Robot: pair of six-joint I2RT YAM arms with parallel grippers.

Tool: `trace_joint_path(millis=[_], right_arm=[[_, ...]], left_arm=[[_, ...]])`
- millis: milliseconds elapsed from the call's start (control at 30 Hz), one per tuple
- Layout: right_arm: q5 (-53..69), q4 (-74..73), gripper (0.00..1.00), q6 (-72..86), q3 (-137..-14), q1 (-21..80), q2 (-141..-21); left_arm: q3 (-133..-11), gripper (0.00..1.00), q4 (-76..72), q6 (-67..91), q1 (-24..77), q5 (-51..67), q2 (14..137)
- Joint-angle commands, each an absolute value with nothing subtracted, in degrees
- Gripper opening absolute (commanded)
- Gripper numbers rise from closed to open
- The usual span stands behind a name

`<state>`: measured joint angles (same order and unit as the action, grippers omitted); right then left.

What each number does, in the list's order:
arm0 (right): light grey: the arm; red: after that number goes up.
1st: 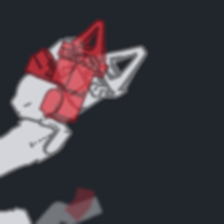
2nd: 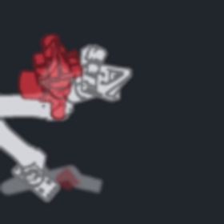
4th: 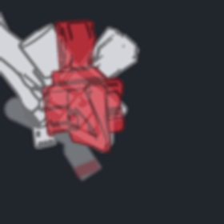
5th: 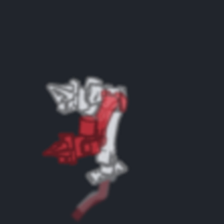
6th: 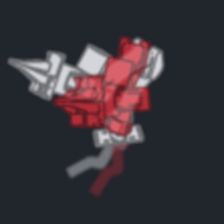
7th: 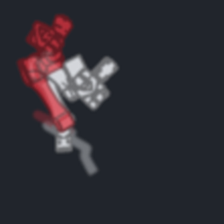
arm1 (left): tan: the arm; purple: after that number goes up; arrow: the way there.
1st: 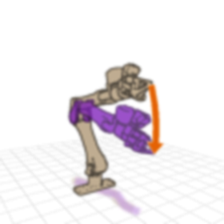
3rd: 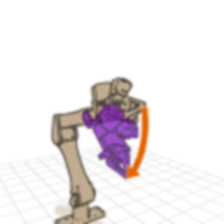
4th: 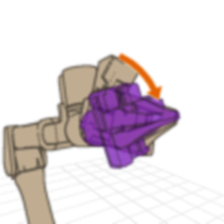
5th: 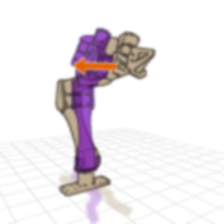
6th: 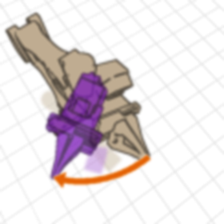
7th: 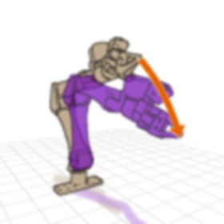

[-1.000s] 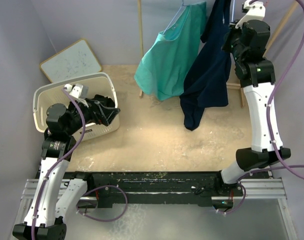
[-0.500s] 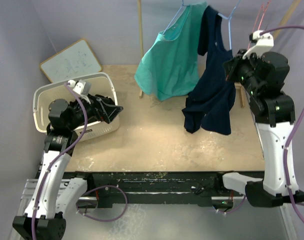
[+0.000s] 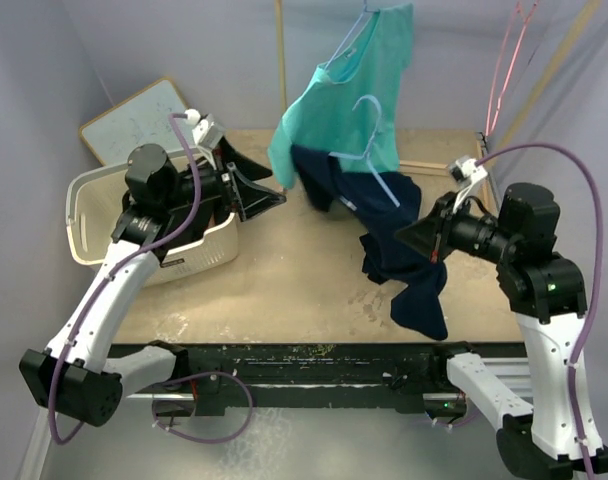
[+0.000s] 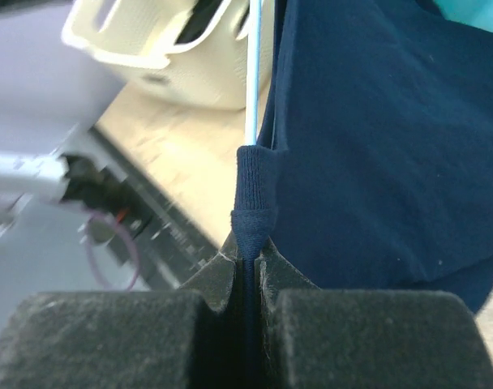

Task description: Remove the t-shirt from the hanger

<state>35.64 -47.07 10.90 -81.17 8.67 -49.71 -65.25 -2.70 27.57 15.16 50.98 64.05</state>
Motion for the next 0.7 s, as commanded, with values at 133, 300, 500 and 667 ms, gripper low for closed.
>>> trace_joint_path(millis=[133, 300, 500, 667], right_arm=[[60.62, -38.49, 0.00, 12.81, -74.29, 11.76, -44.54], [65.11, -34.07, 0.00, 14.10, -71.08, 12.39, -43.72], [64.50, -32.37, 0.00, 14.86, -69.09, 12.39, -44.98], [63.45, -31.76, 0.00, 14.69, -68.02, 12.39, -46.18]], left_arm=[[-75.13, 0.99, -9.05, 25.96, 19.34, 61.06, 69.68], [-75.30, 0.99, -10.30, 25.70, 19.94, 62.90, 69.56], [-74.14, 0.97, -15.00, 28.51, 21.08, 66.35, 68.80], [-73.39, 0.91, -18.15, 30.56, 21.84, 67.57, 68.43]])
